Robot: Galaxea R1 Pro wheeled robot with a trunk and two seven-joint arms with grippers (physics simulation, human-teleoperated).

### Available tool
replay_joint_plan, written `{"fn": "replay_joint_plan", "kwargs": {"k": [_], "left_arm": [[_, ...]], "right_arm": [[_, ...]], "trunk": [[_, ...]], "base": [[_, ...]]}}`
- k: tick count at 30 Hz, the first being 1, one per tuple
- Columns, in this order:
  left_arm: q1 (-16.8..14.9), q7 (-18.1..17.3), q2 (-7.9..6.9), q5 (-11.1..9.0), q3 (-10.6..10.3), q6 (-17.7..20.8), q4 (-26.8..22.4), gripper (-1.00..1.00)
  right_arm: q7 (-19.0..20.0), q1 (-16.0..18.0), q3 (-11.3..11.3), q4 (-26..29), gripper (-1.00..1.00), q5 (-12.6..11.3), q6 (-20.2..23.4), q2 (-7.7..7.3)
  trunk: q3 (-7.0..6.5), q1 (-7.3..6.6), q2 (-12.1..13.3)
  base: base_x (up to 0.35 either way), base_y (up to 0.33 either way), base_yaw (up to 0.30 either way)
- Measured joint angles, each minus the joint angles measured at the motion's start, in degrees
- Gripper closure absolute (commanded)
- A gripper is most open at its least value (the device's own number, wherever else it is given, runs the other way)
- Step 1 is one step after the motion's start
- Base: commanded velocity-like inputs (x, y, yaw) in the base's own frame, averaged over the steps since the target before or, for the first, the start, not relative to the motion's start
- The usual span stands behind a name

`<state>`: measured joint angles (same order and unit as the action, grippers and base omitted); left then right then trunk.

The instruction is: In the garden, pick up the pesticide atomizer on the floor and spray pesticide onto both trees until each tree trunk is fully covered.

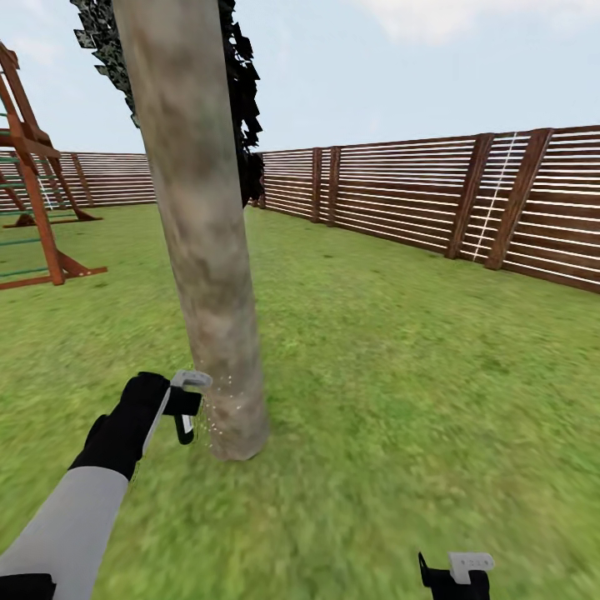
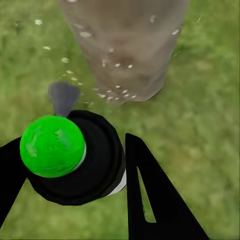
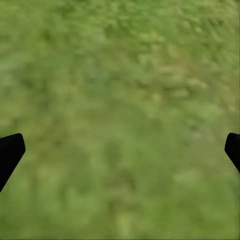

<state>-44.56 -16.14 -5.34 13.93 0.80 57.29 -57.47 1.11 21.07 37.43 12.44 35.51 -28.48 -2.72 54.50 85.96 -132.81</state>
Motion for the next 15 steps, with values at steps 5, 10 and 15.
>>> {"fn": "replay_joint_plan", "kwargs": {"k": [5, 10, 15], "left_arm": [[2.71, 0.12, 0.08, 1.35, -0.27, -0.28, 1.65, 1.0], [2.95, -0.01, 0.33, 1.83, -3.71, -0.03, 1.16, 1.0], [3.06, 0.2, -2.87, 2.49, -1.23, -0.14, 1.15, 1.0]], "right_arm": [[-0.04, -0.01, -0.03, 0.02, -1.0, 0.0, 0.0, -0.01], [-0.05, 0.0, -0.05, 0.01, -1.0, 0.0, 0.0, -0.01], [-0.03, -0.01, -0.07, 0.01, -1.0, 0.0, 0.0, 0.0]], "trunk": [[0.0, 0.0, 0.0], [0.0, 0.0, 0.0], [0.0, 0.0, 0.0]], "base": [[0.001, 0.0, 0.0], [0.0, 0.0, 0.0], [0.0, 0.0, 0.0]]}}
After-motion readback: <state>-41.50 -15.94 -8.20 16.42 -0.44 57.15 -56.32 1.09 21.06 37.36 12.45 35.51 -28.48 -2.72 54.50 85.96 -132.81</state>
